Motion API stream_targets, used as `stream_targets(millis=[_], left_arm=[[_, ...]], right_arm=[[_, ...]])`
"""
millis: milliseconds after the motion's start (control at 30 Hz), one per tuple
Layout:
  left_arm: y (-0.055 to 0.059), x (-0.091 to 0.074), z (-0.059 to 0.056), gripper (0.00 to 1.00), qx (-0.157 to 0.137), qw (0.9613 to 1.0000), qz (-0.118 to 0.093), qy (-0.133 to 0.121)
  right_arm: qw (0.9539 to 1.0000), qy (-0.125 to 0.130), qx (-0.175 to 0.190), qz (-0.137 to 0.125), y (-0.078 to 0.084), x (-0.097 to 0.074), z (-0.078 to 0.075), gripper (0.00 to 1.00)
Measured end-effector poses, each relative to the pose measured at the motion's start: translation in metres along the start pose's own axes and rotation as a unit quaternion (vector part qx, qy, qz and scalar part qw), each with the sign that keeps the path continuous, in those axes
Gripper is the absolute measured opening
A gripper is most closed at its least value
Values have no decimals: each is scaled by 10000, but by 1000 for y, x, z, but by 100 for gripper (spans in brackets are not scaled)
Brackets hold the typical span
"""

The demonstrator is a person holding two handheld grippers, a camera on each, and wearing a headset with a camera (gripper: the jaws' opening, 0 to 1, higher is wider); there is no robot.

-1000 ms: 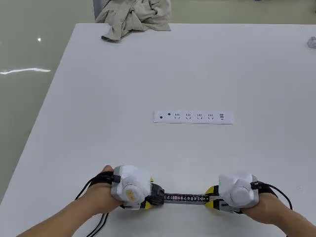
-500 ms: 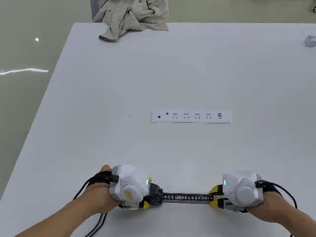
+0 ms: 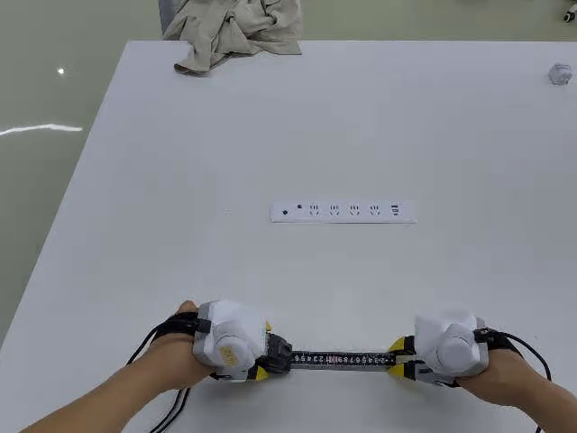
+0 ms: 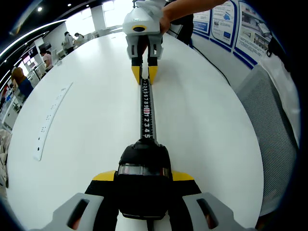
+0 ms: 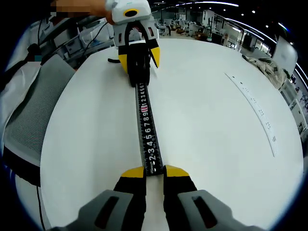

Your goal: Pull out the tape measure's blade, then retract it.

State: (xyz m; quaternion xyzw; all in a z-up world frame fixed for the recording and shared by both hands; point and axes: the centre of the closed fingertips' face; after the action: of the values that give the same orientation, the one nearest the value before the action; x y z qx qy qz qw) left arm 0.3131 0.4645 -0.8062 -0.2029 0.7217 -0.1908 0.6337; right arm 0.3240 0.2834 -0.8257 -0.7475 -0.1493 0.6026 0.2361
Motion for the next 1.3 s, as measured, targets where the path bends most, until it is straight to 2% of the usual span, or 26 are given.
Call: stream_targets(millis=[1300], left_arm=[[1, 1, 0, 37, 18, 10000, 59, 4]], right_arm=[[9998, 89, 125, 120, 32, -19, -10, 11]])
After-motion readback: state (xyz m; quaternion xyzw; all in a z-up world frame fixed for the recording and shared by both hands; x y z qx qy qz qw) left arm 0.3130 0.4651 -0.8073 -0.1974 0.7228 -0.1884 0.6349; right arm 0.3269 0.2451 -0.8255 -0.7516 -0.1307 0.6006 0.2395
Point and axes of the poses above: the centre of the closed fingertips' face, and the gripper's own axes: x roughly forward along the fingers, z roughly to its left, y roughly out of its underside, and after that the axes turned 13 degrees about y, right-handed
